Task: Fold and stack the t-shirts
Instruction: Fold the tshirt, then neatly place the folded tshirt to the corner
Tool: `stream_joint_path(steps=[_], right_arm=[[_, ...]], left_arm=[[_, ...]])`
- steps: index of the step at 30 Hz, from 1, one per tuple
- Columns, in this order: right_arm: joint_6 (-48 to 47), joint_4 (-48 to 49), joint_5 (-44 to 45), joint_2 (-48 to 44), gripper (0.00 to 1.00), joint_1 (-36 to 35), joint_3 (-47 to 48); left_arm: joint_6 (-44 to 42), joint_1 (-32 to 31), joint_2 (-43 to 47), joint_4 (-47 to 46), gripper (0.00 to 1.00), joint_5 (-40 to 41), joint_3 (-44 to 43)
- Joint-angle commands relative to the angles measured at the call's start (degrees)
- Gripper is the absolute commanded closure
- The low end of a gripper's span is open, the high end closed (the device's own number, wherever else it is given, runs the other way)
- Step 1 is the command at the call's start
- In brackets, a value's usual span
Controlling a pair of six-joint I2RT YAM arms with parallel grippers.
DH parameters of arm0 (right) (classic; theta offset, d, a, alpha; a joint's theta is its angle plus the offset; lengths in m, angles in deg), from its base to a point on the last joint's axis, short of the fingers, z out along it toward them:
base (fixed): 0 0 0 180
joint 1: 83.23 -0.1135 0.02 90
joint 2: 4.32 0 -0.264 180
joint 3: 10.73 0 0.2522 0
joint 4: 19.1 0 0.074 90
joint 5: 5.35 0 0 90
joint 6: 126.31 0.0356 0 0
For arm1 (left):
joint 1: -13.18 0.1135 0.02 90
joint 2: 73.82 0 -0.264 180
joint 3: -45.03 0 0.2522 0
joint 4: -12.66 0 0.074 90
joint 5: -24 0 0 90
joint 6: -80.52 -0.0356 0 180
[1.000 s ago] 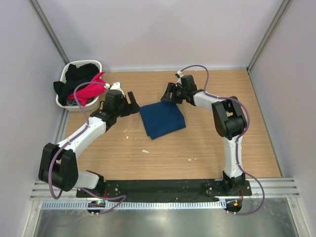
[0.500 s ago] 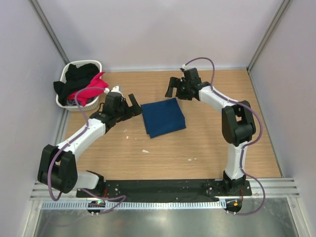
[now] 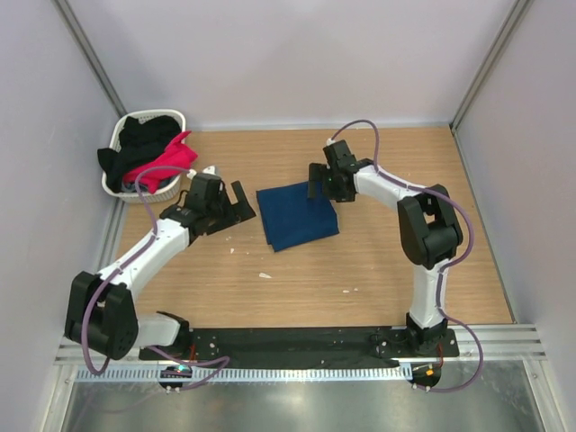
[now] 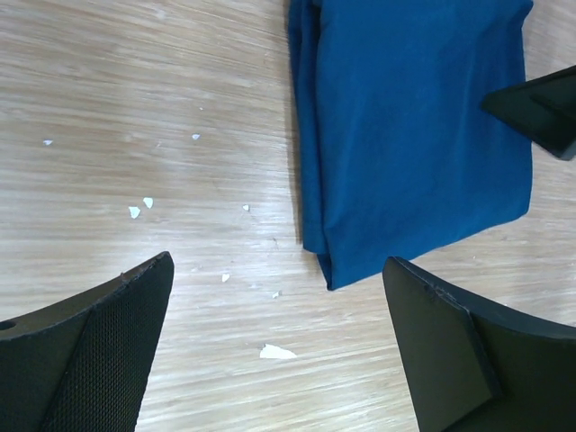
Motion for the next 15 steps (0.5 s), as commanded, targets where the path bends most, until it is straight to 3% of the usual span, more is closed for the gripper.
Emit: stream_joint_path(steps=[1,8,15], right_arm=[[-0.04,-1.29,2.87,1.23,0.04,-0.82,1.4],[3.39,2.31,0.76,1.14,0.23,-0.73,-4.92],[3.65,2.85,6.2,1.05,0.71,-0.65,-7.3]], left_arm=[[0.49,0.38,4.87,2.3,0.0,2.17,-0.26],[0.93,0.74,9.88,5.38,0.0,4.55,1.23],[-0.65,1.7,13.23,7.92,0.0,6.75,1.15]])
